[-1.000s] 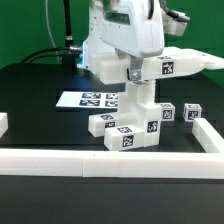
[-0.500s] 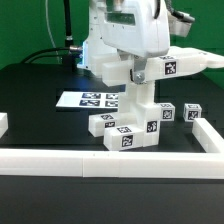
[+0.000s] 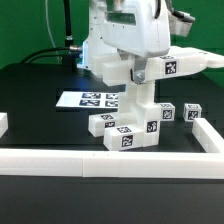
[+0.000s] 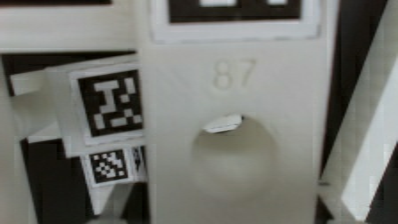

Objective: Assemble chair

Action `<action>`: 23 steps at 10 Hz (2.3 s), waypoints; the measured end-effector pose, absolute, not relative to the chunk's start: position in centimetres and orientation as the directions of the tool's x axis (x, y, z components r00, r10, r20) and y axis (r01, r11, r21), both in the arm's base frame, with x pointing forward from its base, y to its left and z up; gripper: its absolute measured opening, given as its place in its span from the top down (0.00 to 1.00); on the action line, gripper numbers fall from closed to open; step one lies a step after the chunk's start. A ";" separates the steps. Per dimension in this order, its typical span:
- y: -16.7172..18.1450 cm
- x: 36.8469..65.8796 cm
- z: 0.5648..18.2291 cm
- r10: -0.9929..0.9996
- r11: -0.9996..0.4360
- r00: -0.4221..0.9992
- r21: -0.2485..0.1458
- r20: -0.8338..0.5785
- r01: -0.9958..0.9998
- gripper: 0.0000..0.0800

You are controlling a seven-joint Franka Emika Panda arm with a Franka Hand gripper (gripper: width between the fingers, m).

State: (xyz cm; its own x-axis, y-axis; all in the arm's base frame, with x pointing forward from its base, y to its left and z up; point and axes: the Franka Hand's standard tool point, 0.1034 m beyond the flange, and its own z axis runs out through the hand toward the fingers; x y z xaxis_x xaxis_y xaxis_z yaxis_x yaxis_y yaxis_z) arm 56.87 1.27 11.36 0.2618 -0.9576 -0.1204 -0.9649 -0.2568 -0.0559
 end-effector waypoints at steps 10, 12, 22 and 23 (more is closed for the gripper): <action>1.3 56.9 11.6 -0.956 -0.263 0.264 -0.023 -0.127 -0.964 0.64; 1.2 56.9 11.6 -0.957 -0.260 0.260 -0.019 -0.131 -0.965 0.64; 1.3 57.2 12.9 -0.957 -0.249 0.252 -0.045 -0.144 -0.968 0.64; 1.2 57.2 12.8 -0.956 -0.252 0.256 -0.050 -0.142 -0.967 0.64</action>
Offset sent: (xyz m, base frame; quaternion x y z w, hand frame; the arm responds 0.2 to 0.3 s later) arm 0.0000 0.0000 0.0000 0.0000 0.0000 0.0650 0.9979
